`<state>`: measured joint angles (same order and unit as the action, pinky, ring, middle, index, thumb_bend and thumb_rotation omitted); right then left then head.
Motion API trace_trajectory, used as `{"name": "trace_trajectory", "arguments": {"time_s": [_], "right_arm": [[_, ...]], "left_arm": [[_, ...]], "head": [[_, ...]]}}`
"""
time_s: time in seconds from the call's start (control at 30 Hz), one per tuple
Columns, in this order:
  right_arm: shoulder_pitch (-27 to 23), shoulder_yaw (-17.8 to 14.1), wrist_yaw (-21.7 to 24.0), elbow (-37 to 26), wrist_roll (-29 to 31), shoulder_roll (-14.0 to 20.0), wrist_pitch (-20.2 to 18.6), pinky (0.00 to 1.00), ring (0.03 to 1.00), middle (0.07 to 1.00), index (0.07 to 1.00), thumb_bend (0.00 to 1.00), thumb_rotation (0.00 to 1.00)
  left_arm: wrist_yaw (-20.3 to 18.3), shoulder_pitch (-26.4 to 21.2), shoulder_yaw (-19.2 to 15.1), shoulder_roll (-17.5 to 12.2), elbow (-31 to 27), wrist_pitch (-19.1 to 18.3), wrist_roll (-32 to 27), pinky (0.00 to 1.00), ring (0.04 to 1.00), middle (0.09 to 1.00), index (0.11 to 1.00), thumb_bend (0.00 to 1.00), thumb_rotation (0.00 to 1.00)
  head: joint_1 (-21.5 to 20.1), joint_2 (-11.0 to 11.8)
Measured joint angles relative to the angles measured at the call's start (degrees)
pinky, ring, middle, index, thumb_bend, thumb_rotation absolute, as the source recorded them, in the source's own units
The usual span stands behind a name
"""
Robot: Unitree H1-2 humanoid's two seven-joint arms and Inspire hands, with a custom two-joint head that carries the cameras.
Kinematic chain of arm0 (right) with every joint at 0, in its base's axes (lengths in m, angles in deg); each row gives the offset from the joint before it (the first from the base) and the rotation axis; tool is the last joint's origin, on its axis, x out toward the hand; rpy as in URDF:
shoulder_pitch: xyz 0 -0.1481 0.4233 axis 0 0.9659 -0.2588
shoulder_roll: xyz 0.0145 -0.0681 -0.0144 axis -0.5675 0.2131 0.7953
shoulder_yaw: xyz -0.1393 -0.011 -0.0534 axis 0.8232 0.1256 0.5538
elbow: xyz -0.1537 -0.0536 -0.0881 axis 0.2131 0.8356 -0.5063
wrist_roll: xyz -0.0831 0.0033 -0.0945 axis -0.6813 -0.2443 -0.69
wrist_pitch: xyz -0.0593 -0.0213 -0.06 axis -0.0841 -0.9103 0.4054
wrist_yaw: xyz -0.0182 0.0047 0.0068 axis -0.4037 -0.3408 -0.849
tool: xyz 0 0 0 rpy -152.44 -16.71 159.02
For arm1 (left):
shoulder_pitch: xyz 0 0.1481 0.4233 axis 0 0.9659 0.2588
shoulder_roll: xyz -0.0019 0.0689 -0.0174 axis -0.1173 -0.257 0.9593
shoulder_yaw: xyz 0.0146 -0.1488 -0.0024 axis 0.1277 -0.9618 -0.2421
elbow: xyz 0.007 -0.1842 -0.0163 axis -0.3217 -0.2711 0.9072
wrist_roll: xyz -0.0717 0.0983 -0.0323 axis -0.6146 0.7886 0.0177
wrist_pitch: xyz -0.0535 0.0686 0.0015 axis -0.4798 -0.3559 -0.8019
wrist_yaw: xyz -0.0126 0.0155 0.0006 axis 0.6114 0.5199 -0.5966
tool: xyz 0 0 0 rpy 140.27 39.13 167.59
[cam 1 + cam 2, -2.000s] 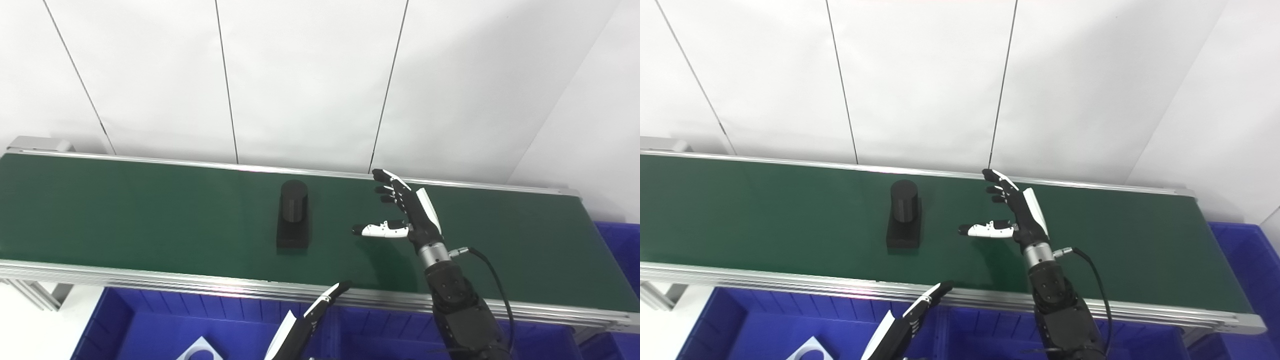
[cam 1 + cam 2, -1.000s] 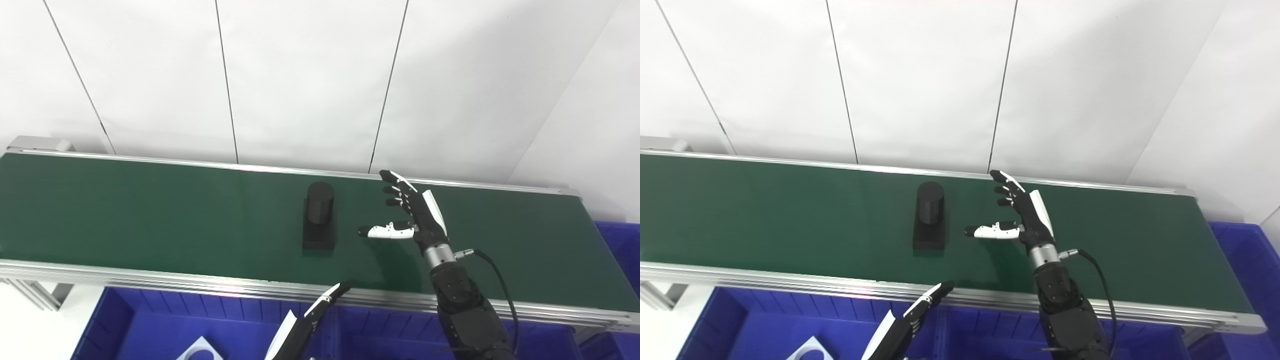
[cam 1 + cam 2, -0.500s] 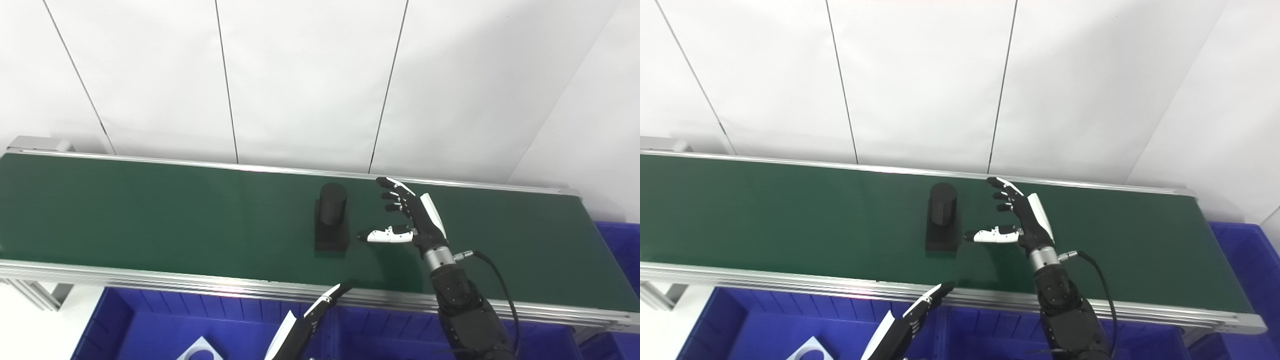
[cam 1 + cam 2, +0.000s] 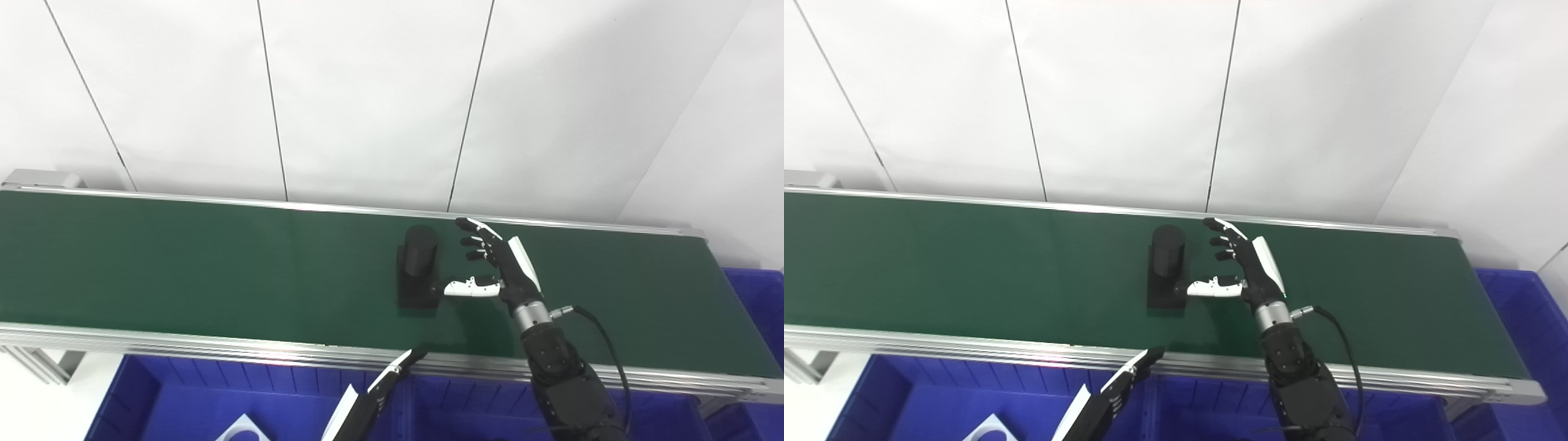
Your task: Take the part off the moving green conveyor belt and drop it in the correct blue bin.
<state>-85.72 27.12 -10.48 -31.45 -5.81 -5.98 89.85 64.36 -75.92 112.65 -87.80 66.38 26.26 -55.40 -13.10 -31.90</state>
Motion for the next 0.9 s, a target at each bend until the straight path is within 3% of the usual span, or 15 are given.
{"name": "trace_trajectory", "arguments": {"time_s": [0.57, 0.9], "right_arm": [[-1.8, 0.6, -1.3, 5.1, -1.2, 0.0, 0.0, 0.66, 0.715, 0.829, 0.813, 0.94, 0.25], [-3.0, 1.0, -1.4, 6.1, -1.3, 0.5, -0.1, 0.66, 0.731, 0.822, 0.811, 0.92, 0.24]], "left_arm": [[-0.4, 0.4, -0.4, 0.0, -1.0, 0.0, 0.1, 0.96, 0.971, 0.944, 0.909, 1.00, 0.89], [-0.4, 1.1, -0.4, 0.0, -1.8, 0.0, 0.1, 0.95, 0.969, 0.943, 0.913, 1.00, 0.89]], "head": [[1.3, 0.0], [1.3, 0.2]]}}
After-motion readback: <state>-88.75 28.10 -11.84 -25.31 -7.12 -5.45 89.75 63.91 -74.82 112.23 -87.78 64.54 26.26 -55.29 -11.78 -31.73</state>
